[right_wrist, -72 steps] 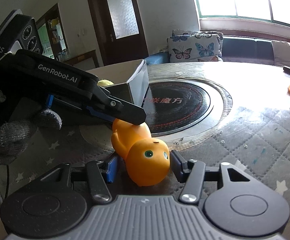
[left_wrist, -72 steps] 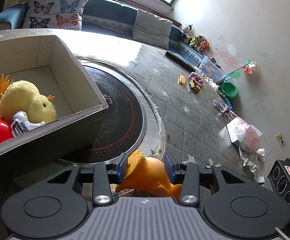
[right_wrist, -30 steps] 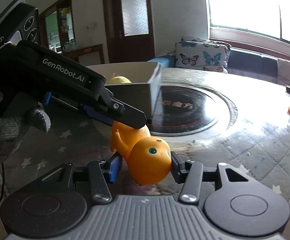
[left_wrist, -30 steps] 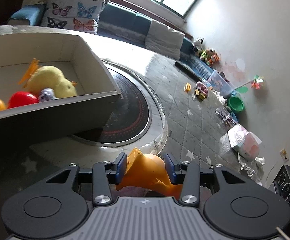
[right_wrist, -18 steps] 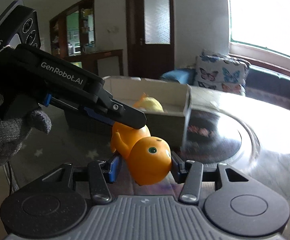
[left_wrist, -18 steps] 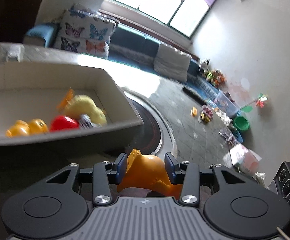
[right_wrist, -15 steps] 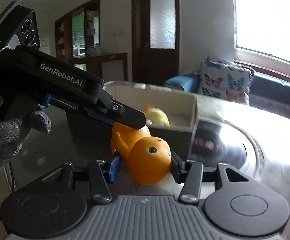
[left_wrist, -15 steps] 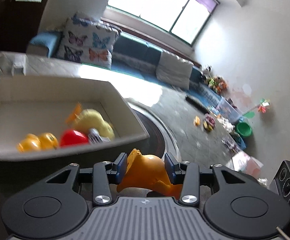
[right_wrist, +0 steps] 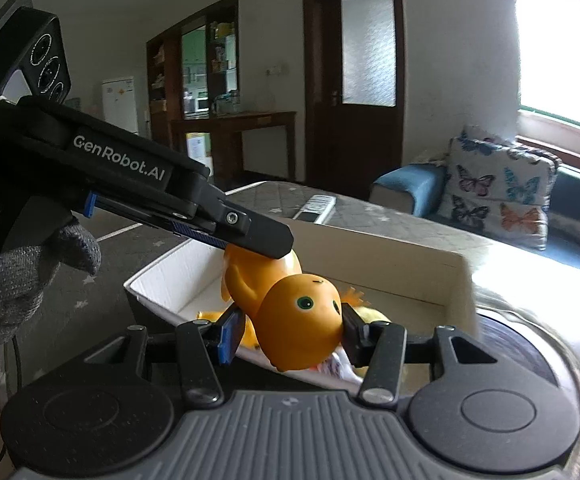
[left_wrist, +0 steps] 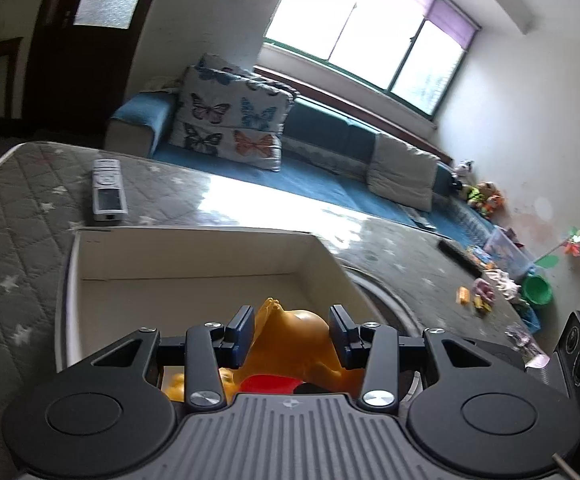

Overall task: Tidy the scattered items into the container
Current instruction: 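Lower the orange duck into the white box with the right tool, then open the right tool to release the orange duck in the box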

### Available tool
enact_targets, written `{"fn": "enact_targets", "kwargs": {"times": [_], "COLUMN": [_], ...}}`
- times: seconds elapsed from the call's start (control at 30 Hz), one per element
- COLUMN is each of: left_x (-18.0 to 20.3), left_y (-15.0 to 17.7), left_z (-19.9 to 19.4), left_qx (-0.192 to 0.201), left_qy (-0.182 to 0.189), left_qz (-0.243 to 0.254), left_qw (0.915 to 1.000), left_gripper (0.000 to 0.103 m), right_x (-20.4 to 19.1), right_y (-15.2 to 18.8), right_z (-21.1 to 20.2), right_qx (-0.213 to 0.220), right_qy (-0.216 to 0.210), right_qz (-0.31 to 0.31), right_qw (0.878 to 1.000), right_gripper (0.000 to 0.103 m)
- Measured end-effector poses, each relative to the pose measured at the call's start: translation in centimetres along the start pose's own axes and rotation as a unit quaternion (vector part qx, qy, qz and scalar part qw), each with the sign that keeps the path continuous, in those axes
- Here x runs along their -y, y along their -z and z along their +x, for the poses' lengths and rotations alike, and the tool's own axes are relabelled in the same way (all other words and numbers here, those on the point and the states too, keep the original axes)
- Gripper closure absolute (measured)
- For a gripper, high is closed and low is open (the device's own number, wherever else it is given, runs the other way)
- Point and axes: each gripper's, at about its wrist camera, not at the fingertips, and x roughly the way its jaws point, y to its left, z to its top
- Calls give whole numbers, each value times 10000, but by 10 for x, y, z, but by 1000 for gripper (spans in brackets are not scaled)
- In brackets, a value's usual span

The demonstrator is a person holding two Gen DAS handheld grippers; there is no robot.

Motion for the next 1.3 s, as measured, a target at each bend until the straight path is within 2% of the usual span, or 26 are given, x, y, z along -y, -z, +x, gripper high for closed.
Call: {"fn": "enact_targets", "kwargs": {"times": [0.17,0.4,0.67,0.73,0.97,1.07,1.3], "left_x": [-24,-45,-50,-50,-44,-40,-32], "left_y": [-1,3,6,5,5,6,12], "left_z": [8,19,21,19,9,5,-3], "left_qx": [-52,-170,-243,-226,-130,-116,-115], "left_qy": [-155,-253,-332,-380,-449,-472,-485], "left_qz": [-256,-500,-613,-607,-534,-498,-446], "left_qw": [9995,9983,9973,9972,9975,9976,9978], "left_gripper": [59,61,61,61,61,61,61], "right_x": [3,-1,-6,-6,-7,-8,-13], "right_y": [-5,3,5,4,2,6,9], "right_z": [28,46,38,38,26,20,2], "right_qx": [-161,-329,-306,-276,-190,-165,-77], "right_qy": [-212,-266,-273,-278,-188,-159,-99], "right_qz": [43,24,-95,-102,-127,-136,-156], "right_qw": [9996,9991,9991,9992,9996,9996,9998], "right_gripper": [53,52,51,46,44,35,34]}}
